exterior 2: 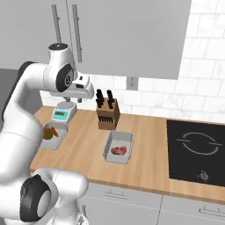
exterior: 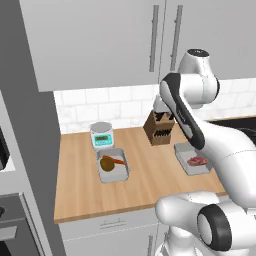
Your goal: Take the meat container that has the steak and place it on the second highest rack of the freezer. Then take the vegetable container that has the carrot and avocado and place it on the highest rack of the freezer.
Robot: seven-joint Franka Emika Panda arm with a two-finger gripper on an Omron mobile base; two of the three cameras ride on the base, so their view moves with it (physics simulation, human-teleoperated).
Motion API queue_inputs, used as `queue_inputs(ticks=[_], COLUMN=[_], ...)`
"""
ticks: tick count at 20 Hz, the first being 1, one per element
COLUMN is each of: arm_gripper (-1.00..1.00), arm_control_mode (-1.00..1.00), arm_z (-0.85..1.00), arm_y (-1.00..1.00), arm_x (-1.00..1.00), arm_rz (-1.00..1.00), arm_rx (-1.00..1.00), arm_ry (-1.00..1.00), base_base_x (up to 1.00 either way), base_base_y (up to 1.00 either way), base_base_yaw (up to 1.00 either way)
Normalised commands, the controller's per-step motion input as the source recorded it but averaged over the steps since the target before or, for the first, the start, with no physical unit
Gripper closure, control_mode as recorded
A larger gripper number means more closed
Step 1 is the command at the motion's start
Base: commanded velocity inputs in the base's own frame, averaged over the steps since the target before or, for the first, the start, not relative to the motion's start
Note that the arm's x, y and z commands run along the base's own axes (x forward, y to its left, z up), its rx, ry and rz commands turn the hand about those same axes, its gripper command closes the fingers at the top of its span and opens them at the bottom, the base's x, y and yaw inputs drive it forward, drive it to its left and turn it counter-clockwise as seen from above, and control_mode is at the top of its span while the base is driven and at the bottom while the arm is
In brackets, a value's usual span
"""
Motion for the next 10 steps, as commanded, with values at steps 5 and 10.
queue_inputs(ticks=[5,10], arm_gripper=[-1.00,-1.00], arm_control_mode=[-1.00,-1.00], arm_z=[-0.34,-0.84], arm_y=[0.17,0.94], arm_x=[-0.63,-0.38], arm_rz=[0.01,0.36], arm_rx=[-0.02,-0.27], arm_ry=[-0.03,-0.02], base_base_x=[0.00,0.00], base_base_y=[0.00,0.00], base_base_yaw=[0.00,0.00])
